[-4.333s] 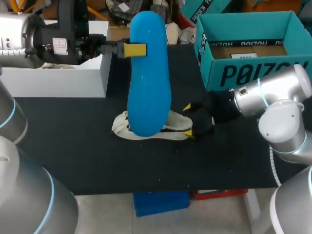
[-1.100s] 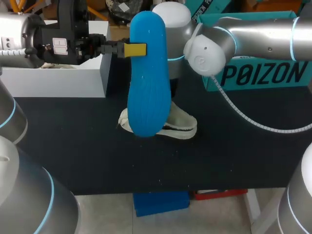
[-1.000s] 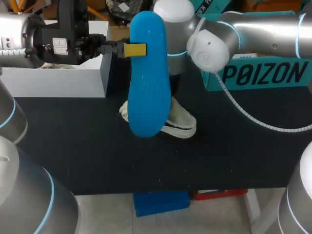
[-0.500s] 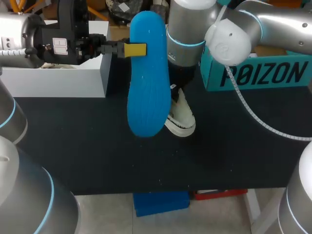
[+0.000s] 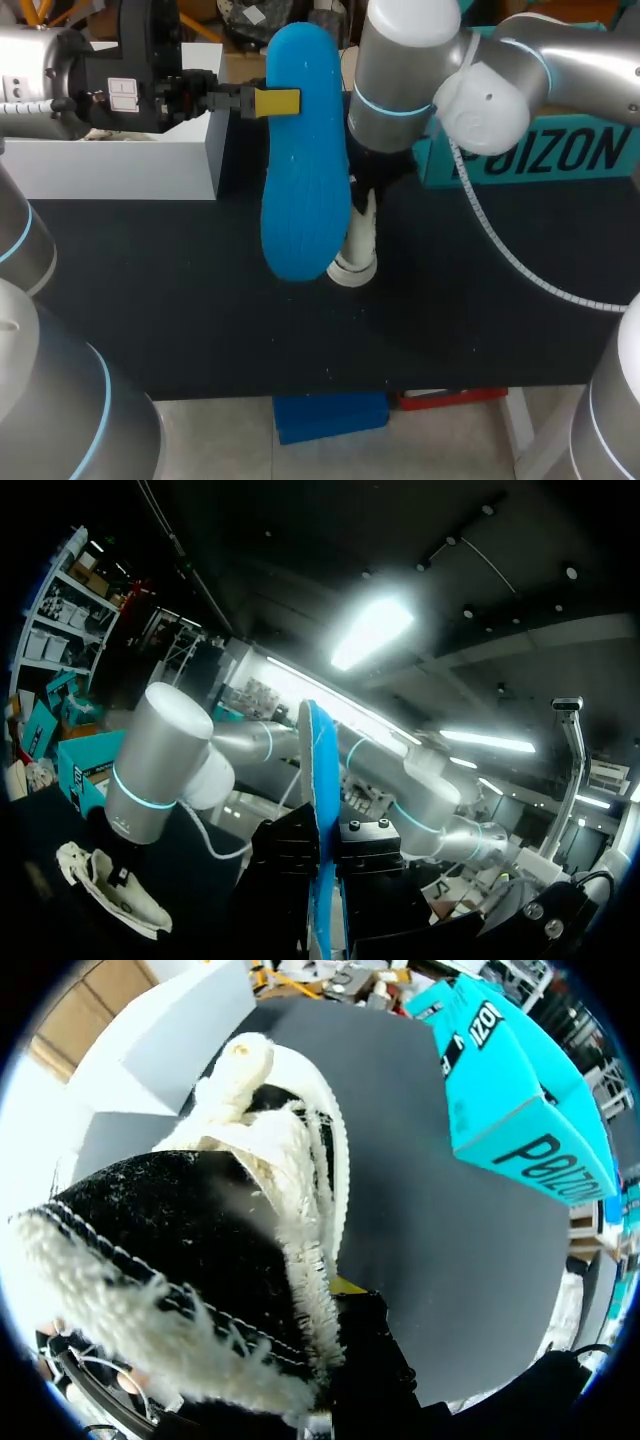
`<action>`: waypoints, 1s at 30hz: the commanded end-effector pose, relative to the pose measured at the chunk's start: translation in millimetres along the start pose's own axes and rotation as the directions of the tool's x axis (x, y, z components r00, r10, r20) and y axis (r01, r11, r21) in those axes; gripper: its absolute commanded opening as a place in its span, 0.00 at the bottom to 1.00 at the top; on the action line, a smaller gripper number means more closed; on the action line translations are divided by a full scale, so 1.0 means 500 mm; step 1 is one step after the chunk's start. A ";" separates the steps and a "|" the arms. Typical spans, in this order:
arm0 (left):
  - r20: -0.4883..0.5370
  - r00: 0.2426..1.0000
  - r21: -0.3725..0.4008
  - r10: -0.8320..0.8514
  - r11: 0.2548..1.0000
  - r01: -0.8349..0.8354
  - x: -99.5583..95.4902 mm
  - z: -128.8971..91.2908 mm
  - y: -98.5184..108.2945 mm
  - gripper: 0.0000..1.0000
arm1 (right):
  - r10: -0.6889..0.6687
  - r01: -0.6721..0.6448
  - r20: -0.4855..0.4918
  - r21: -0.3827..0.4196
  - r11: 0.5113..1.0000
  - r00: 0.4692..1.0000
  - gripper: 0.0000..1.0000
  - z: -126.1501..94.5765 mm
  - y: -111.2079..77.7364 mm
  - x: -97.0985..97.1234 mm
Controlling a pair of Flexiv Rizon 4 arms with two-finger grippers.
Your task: Take the shoe out of the shoebox, open the shoe tongue, remove and reinsert the insole, then place the shoe into the shoebox
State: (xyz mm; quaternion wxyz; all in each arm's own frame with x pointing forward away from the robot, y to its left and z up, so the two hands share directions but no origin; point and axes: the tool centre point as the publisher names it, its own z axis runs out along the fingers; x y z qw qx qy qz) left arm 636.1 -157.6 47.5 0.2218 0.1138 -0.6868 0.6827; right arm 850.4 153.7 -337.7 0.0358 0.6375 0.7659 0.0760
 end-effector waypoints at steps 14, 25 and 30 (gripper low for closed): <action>0.002 1.000 -0.002 -0.001 1.000 0.001 0.000 0.002 -0.001 0.00 | 0.177 -0.192 0.166 0.076 0.979 0.970 0.00 0.117 0.000 -0.007; 0.002 1.000 -0.002 -0.001 1.000 0.001 0.000 0.002 -0.001 0.00 | 0.167 -0.185 0.158 0.108 0.977 0.973 1.00 0.166 -0.004 -0.028; 0.002 1.000 -0.002 -0.001 1.000 0.001 0.000 0.002 -0.001 0.00 | 0.161 -0.174 0.152 0.081 0.981 0.975 1.00 0.140 -0.007 -0.040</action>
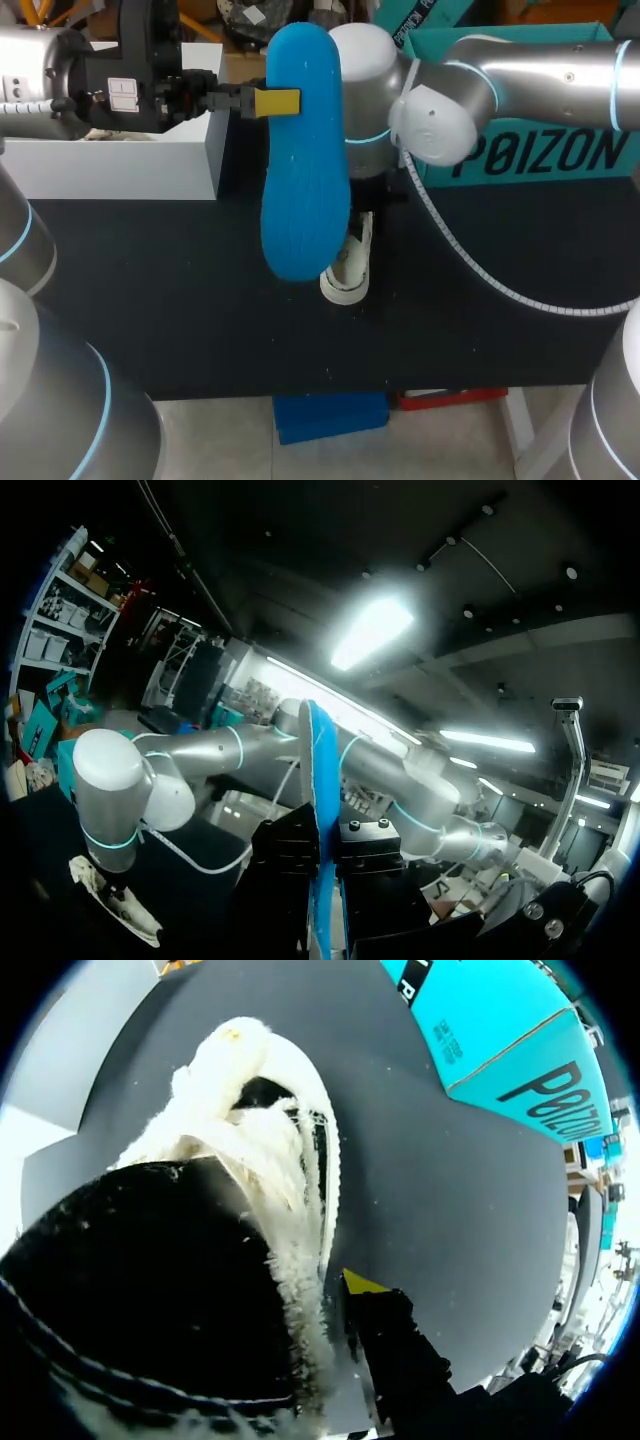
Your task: Take the shoe out of the shoebox, open the shoe tongue, remove and reinsert the insole, then place the shoe into the shoebox
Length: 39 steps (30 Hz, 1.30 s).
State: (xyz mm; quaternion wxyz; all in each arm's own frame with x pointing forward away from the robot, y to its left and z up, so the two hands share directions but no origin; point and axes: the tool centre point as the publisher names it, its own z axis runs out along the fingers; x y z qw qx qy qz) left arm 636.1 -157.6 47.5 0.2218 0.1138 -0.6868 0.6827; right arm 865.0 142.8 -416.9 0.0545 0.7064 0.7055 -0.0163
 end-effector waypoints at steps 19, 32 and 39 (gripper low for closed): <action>0.002 1.000 -0.002 -0.001 1.000 0.001 0.000 0.002 -0.001 0.00 | -0.079 -0.013 -0.543 -0.164 0.986 0.836 1.00 -0.180 -0.029 0.001; 0.002 1.000 -0.002 -0.001 1.000 0.001 0.000 0.002 -0.001 0.00 | -0.066 -0.038 -0.582 -0.165 0.986 0.810 1.00 -0.183 -0.041 -0.005; 0.002 1.000 -0.002 -0.001 1.000 0.001 0.000 0.002 -0.001 0.00 | -0.080 -0.088 -0.779 -0.171 0.981 0.622 1.00 -0.230 -0.070 -0.018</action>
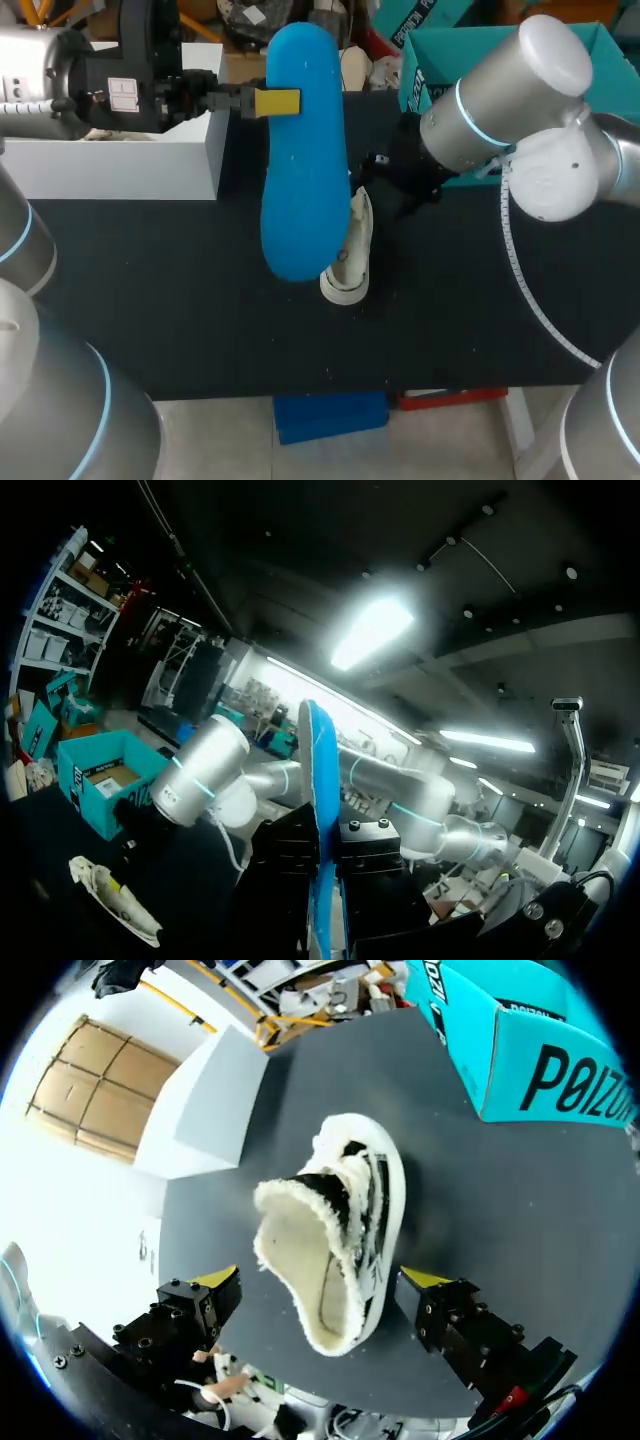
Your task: Take the shoe out of the shoebox, open the shoe tongue, remove and reinsert the insole, then place the shoe into the shoebox
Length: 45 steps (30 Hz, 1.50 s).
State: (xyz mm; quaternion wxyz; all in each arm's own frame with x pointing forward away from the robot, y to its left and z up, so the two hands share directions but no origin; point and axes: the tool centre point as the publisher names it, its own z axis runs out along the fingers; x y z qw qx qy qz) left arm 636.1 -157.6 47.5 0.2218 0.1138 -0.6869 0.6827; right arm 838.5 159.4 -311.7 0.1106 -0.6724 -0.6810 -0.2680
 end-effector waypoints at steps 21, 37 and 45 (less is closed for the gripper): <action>0.002 1.000 -0.002 -0.001 1.000 0.001 0.000 0.002 -0.001 0.00 | 0.084 -0.088 -0.773 0.036 0.995 0.629 1.00 -0.099 -0.005 0.032; 0.002 1.000 -0.002 -0.001 1.000 0.001 0.000 0.002 -0.001 0.00 | 0.086 -0.112 -0.808 0.025 0.993 0.584 1.00 -0.117 -0.007 0.026; -0.023 0.991 -0.030 0.135 0.990 -0.136 -0.001 0.019 0.005 0.00 | 0.079 -0.112 -0.774 0.010 0.994 0.629 1.00 -0.120 -0.007 0.025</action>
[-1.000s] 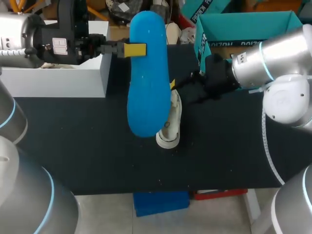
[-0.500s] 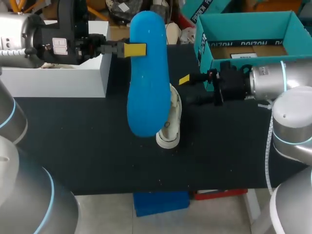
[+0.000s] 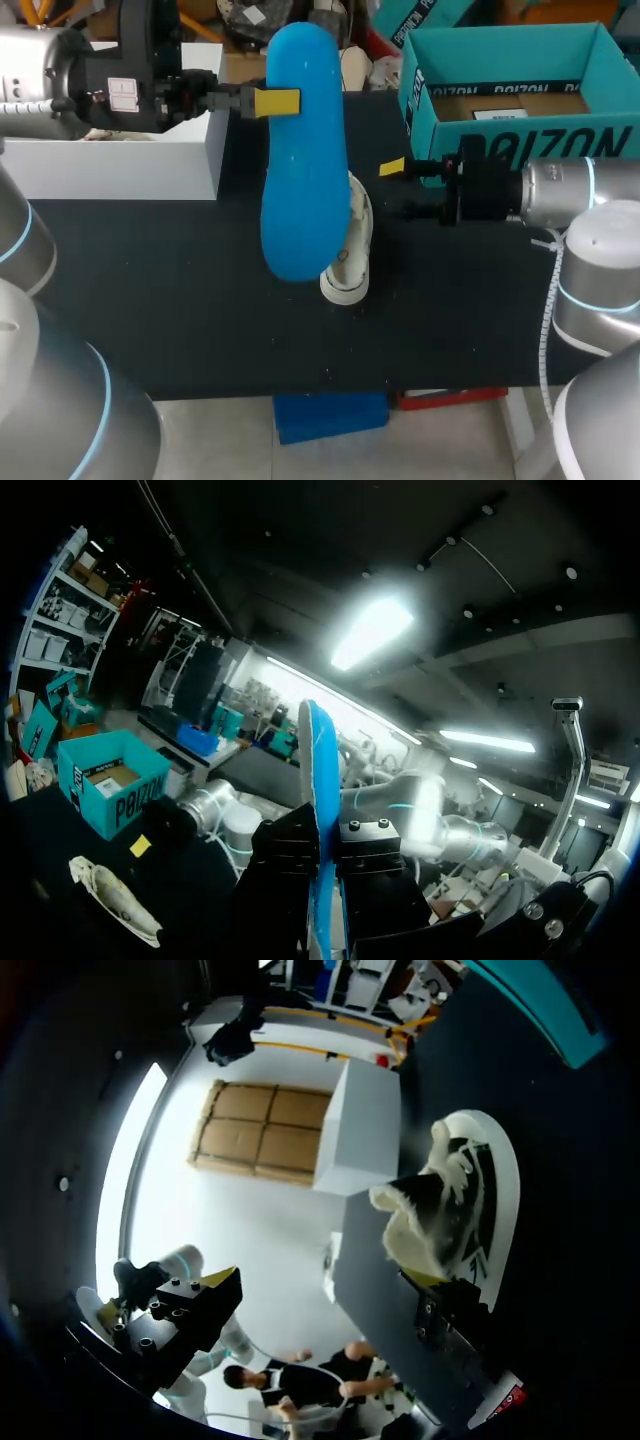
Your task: Take the shoe out of the shoebox, open the shoe tongue, remove and reinsert the insole, then place the shoe into the shoebox
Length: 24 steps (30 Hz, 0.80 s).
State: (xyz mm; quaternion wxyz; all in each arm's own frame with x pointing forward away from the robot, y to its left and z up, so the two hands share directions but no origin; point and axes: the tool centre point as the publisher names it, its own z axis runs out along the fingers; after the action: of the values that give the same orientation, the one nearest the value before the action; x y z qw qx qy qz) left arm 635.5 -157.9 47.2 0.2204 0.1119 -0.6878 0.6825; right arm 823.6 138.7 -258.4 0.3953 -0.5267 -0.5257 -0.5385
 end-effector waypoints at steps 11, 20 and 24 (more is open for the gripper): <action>-0.053 0.749 -0.181 0.660 0.731 -0.658 -0.101 0.085 0.126 0.00 | 0.001 -0.001 0.010 -0.004 1.000 1.000 1.00 0.000 -0.003 0.005; -0.112 0.577 -0.198 0.809 0.551 -0.811 -0.204 0.114 0.173 0.00 | 0.001 -0.001 0.010 -0.004 1.000 1.000 1.00 0.000 -0.003 0.005; -0.112 0.577 -0.198 0.809 0.551 -0.811 -0.204 0.114 0.173 0.00 | 0.001 -0.001 0.010 -0.004 1.000 1.000 1.00 0.000 -0.003 0.005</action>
State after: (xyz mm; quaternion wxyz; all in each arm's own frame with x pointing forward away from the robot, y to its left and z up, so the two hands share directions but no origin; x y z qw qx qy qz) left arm 668.7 -216.0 -78.4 -0.0534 -0.1815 -0.7401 0.6454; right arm 821.6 138.0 -255.4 0.3926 -0.5295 -0.5268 -0.5367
